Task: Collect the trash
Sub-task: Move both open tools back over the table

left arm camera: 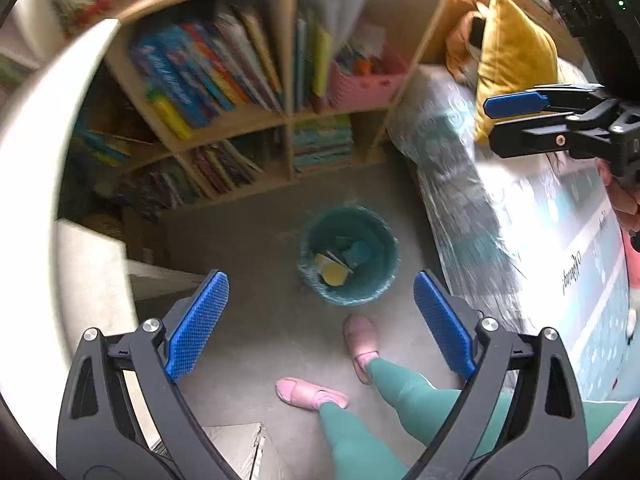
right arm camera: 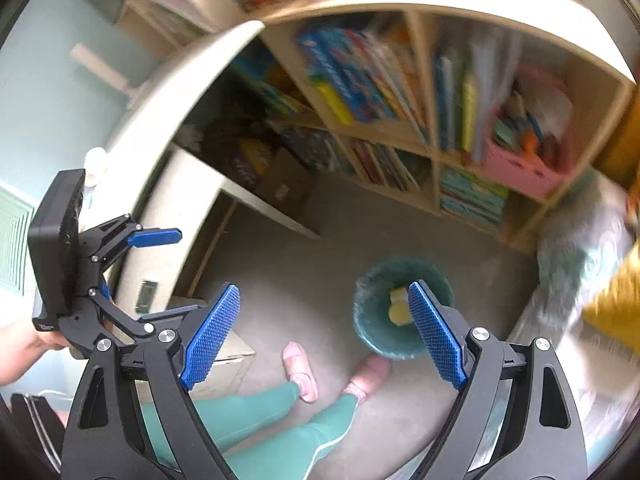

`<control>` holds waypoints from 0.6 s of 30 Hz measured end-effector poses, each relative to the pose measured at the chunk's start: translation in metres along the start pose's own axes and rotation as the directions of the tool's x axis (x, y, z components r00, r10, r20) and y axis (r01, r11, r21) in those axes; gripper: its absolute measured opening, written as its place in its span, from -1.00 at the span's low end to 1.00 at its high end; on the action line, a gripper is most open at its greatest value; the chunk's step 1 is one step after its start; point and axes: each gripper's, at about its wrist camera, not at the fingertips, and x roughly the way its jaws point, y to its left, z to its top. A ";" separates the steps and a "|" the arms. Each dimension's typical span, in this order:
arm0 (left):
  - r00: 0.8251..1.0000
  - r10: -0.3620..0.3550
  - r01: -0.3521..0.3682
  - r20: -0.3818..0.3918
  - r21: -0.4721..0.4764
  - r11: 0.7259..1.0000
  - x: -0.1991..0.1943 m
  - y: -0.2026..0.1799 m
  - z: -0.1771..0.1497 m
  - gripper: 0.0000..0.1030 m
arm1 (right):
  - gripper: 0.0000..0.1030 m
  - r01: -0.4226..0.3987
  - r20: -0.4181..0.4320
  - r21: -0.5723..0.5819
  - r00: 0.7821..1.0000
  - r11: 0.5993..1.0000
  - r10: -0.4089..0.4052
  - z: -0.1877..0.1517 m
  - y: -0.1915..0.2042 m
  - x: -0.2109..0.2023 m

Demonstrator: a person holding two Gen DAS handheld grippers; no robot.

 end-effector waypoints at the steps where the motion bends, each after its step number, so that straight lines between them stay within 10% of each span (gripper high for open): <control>1: 1.000 0.016 -0.016 0.016 -0.015 1.000 -0.012 0.009 -0.005 0.78 | 0.67 -0.005 0.006 -0.023 1.000 1.000 0.005 0.005 0.010 0.000; 9: 0.982 0.155 -0.129 0.111 -0.213 0.969 -0.097 0.086 -0.056 0.86 | 0.69 -0.058 -0.004 -0.266 0.998 0.962 0.059 0.049 0.114 0.020; 18: 0.924 0.364 -0.276 0.115 -0.457 0.845 -0.183 0.192 -0.158 0.86 | 0.69 -0.171 -0.087 -0.497 0.985 0.851 0.148 0.092 0.256 0.061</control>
